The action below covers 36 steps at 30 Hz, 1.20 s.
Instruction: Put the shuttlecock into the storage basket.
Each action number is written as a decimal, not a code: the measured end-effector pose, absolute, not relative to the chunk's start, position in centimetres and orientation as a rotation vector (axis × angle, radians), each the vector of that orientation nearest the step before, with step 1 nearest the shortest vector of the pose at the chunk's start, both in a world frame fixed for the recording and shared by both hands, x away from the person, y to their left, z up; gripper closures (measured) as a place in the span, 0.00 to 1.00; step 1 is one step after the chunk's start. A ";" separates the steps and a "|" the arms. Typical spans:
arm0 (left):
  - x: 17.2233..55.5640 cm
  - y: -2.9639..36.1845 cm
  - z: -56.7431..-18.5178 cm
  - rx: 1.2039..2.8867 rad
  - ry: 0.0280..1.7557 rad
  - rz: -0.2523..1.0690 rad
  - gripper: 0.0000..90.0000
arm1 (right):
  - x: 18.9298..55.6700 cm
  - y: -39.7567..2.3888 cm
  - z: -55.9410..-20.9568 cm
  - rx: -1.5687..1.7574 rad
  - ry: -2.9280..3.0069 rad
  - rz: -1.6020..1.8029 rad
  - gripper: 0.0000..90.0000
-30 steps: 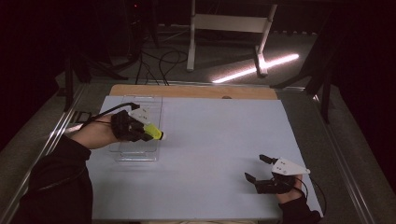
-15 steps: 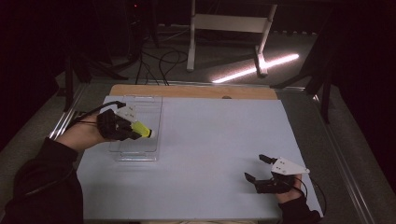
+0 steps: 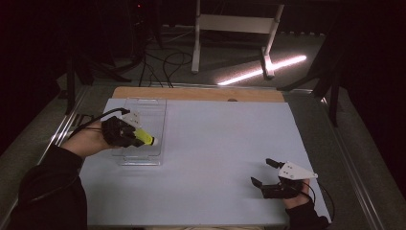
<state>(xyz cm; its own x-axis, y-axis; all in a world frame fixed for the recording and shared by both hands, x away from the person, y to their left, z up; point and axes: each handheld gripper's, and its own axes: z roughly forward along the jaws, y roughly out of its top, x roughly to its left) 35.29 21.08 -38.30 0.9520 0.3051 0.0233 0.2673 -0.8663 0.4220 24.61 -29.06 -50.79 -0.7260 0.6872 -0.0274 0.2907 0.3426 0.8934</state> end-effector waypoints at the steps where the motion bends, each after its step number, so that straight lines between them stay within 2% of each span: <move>1: 35.4 21.1 -38.5 2.683 0.414 0.118 1.00 | 24.6 -29.1 -50.8 0.861 2.212 1.346 0.12; 15: 35.9 21.3 -41.1 2.696 0.432 0.063 1.00 | 24.5 -29.1 -50.8 0.864 2.220 1.340 0.12; 36: 36.8 21.0 -43.0 2.726 0.464 0.019 1.00 | 24.6 -29.1 -50.9 0.862 2.222 1.338 0.12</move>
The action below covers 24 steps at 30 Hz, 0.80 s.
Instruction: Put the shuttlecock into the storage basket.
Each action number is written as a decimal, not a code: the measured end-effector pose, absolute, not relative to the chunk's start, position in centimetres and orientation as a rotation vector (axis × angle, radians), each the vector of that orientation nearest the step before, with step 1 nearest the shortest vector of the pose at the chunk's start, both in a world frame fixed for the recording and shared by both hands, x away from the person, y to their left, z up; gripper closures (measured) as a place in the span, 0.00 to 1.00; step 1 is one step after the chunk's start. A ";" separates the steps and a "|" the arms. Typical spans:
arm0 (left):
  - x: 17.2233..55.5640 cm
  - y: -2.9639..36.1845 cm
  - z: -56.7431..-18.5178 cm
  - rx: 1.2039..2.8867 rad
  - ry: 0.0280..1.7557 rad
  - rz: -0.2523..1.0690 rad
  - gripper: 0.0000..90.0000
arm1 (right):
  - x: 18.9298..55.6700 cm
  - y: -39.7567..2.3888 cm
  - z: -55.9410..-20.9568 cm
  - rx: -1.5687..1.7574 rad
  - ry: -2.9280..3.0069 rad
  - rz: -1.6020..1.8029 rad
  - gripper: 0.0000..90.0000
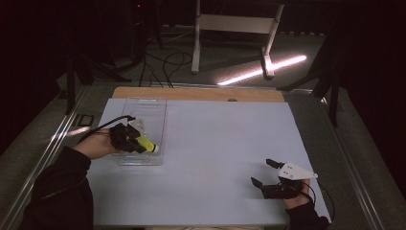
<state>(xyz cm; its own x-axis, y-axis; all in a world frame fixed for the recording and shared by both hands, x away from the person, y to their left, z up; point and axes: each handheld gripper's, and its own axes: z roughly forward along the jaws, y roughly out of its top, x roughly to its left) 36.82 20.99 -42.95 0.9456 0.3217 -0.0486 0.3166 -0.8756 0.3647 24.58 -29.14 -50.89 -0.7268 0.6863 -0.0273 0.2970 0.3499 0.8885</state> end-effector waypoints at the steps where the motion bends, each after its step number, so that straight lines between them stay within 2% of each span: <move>1: 36.9 21.0 -43.0 2.728 0.473 0.023 1.00 | 24.6 -29.1 -50.9 0.862 2.222 1.337 0.12; 17: 37.5 20.4 -44.3 2.740 0.518 -0.051 0.96 | 24.6 -29.2 -50.9 0.867 2.224 1.329 0.12; 21: 37.6 20.4 -44.0 2.715 0.546 -0.027 0.79 | 24.6 -29.2 -50.9 0.868 2.224 1.330 0.12; 22: 37.7 20.5 -43.5 2.687 0.583 -0.003 0.79 | 24.6 -29.2 -50.9 0.869 2.221 1.330 0.12; 23: 37.7 20.6 -43.3 2.677 0.590 -0.002 0.65 | 24.5 -29.2 -50.9 0.869 2.219 1.332 0.12; 24: 37.7 20.6 -43.1 2.669 0.603 0.002 0.60 | 24.5 -29.2 -50.9 0.867 2.221 1.332 0.13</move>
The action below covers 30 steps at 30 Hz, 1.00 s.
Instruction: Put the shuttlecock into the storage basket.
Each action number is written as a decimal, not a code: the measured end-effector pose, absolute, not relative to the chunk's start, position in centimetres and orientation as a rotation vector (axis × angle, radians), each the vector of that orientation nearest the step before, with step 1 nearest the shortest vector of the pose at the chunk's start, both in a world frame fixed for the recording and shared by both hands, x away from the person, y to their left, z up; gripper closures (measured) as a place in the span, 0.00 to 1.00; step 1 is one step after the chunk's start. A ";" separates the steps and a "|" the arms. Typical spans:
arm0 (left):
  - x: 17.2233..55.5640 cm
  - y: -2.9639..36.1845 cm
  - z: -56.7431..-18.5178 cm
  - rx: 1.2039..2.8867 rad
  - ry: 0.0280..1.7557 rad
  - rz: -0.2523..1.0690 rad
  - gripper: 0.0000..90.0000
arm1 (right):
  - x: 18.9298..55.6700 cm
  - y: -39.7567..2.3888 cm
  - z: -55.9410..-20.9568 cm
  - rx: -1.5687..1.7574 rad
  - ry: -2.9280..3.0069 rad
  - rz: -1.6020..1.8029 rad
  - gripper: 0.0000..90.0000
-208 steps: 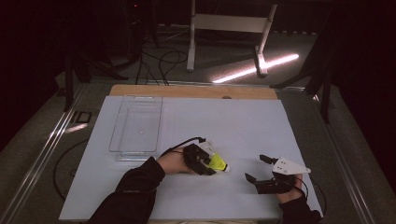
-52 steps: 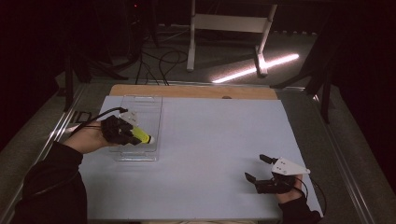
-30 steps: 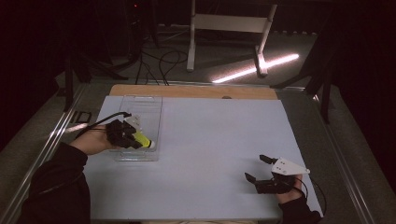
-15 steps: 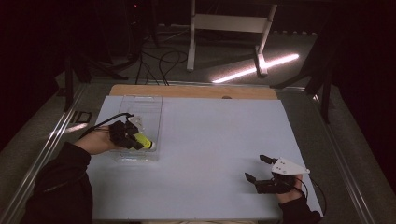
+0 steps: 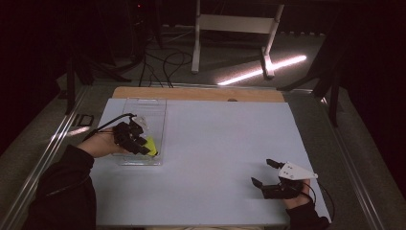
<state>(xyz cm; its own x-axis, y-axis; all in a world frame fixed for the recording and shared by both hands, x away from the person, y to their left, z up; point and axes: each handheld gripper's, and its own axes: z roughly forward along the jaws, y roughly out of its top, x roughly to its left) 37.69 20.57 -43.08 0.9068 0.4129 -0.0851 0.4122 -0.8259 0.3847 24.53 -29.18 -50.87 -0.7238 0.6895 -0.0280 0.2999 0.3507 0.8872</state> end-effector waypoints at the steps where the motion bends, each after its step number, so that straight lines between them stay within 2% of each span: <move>1: 37.7 20.6 -42.9 2.665 0.610 0.013 0.54 | 24.5 -29.2 -50.9 0.866 2.219 1.332 0.12; 4: 37.6 20.5 -42.6 2.658 0.650 0.051 0.39 | 24.5 -29.2 -50.9 0.866 2.219 1.332 0.12; 7: 37.6 20.5 -42.4 2.646 0.682 0.073 0.29 | 24.5 -29.2 -50.9 0.864 2.220 1.331 0.12; 9: 37.6 20.5 -42.3 2.645 0.691 0.080 0.27 | 24.5 -29.2 -50.9 0.864 2.220 1.330 0.12; 18: 37.4 19.8 -41.6 2.642 0.670 0.058 0.02 | 24.5 -29.2 -50.8 0.864 2.224 1.329 0.13; 24: 36.9 19.1 -40.9 2.622 0.655 0.111 0.00 | 24.5 -29.2 -50.8 0.862 2.221 1.328 0.12; 30: 36.6 18.2 -40.4 2.620 0.618 0.106 0.00 | 24.5 -29.2 -50.8 0.861 2.222 1.326 0.13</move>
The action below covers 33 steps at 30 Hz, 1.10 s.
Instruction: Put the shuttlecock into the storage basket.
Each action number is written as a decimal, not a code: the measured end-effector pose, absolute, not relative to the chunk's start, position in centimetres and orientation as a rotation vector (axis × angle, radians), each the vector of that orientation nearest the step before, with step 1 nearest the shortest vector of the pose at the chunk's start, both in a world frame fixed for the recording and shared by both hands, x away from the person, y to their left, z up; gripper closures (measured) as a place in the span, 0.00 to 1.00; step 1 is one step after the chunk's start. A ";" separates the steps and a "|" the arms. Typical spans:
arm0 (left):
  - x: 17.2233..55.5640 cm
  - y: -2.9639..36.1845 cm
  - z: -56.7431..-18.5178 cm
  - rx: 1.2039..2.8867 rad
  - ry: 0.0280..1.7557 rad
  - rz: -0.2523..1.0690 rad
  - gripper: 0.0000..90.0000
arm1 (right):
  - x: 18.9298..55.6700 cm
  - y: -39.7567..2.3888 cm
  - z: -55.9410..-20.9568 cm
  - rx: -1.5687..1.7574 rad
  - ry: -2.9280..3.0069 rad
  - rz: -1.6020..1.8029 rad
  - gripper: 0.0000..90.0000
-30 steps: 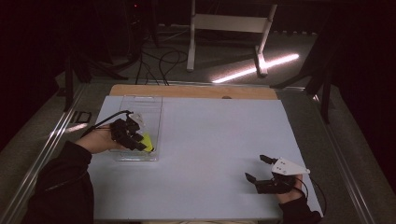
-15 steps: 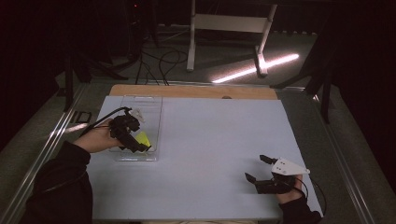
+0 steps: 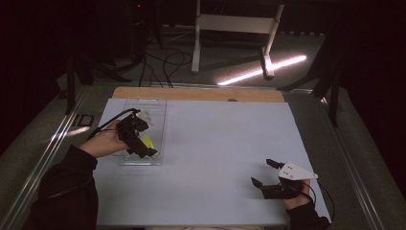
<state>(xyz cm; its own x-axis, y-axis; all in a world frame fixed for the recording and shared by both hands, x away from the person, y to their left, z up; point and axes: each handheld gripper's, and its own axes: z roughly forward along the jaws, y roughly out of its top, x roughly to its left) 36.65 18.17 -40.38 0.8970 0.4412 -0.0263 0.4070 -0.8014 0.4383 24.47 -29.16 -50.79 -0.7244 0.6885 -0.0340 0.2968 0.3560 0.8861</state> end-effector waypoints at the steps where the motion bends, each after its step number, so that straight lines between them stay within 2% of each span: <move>1: 36.6 18.0 -40.3 2.617 0.612 0.107 0.00 | 24.5 -29.2 -50.8 0.863 2.223 1.326 0.12; 33: 35.9 10.4 -40.8 2.597 0.420 0.051 0.00 | 24.4 -29.2 -50.8 0.861 2.227 1.330 0.13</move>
